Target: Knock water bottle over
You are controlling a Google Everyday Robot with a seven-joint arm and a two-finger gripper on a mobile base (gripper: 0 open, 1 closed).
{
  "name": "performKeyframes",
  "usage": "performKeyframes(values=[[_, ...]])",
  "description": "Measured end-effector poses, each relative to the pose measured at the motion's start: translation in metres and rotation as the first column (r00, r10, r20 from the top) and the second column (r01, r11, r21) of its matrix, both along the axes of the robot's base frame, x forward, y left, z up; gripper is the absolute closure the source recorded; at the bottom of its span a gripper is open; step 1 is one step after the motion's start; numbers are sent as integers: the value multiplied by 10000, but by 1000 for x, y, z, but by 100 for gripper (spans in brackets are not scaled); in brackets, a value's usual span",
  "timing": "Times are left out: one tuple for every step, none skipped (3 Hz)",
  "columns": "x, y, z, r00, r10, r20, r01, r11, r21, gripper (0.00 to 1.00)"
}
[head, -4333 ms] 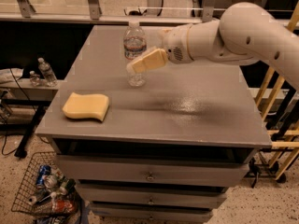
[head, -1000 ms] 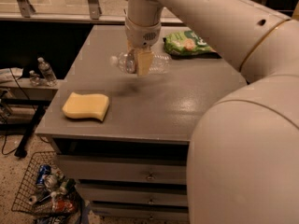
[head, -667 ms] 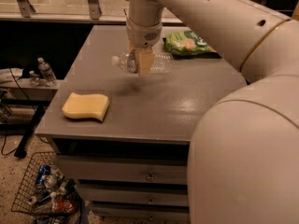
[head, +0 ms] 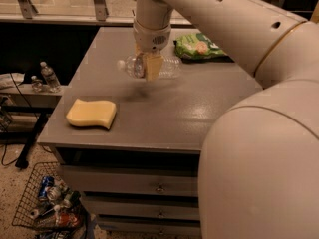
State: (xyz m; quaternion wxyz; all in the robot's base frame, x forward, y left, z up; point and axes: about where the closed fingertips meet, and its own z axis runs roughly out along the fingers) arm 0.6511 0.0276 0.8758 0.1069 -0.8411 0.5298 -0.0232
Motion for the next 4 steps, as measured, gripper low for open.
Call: performKeyframes(values=[[1, 1, -2, 10000, 9, 11, -9, 10000, 13, 12], [2, 2, -3, 10000, 18, 18, -18, 10000, 24, 0], [2, 2, -3, 10000, 18, 19, -18, 10000, 24, 0], [-5, -12, 15, 9998, -43, 183, 37, 9995, 315, 0]])
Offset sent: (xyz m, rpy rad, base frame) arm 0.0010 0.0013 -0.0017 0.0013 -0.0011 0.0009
